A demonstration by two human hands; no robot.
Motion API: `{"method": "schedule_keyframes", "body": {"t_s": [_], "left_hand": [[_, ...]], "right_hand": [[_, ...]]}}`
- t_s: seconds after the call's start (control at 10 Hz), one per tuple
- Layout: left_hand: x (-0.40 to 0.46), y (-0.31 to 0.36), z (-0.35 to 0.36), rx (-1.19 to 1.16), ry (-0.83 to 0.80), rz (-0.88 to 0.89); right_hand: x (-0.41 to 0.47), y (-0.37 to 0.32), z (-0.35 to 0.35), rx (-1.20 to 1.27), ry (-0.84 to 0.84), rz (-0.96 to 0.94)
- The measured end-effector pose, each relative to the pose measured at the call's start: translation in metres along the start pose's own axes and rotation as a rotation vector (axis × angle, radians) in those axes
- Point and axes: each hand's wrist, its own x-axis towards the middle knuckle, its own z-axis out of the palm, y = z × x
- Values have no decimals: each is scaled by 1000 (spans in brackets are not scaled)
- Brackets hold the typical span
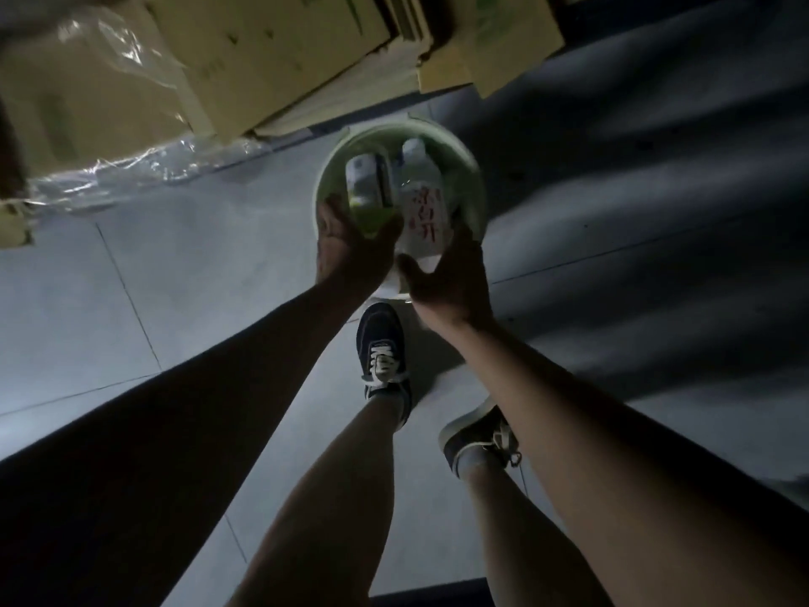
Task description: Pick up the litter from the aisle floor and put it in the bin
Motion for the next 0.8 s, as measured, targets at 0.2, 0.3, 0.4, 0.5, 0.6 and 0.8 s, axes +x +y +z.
{"method": "schedule_keyframes", "body": {"t_s": [0.2, 0.3, 0.4, 0.5, 0.6, 0.8], "left_hand": [[-7, -19, -17, 93, 0, 93], [-35, -18, -38, 153, -31, 124], [-88, 3, -84, 294, -116, 264], [-130, 21, -115, 424, -116, 494], [-190, 67, -177, 507, -211, 547], [-271, 114, -276, 490, -142, 554]], "right_hand": [[2, 2, -4, -112, 10, -13], [-27, -5, -29, -136, 6, -14], [-80, -29, -80, -224, -43, -6], [-120, -57, -116, -302, -71, -36], [-175, -117, -172, -337, -95, -108], [-265, -218, -255, -378, -143, -139]]}}
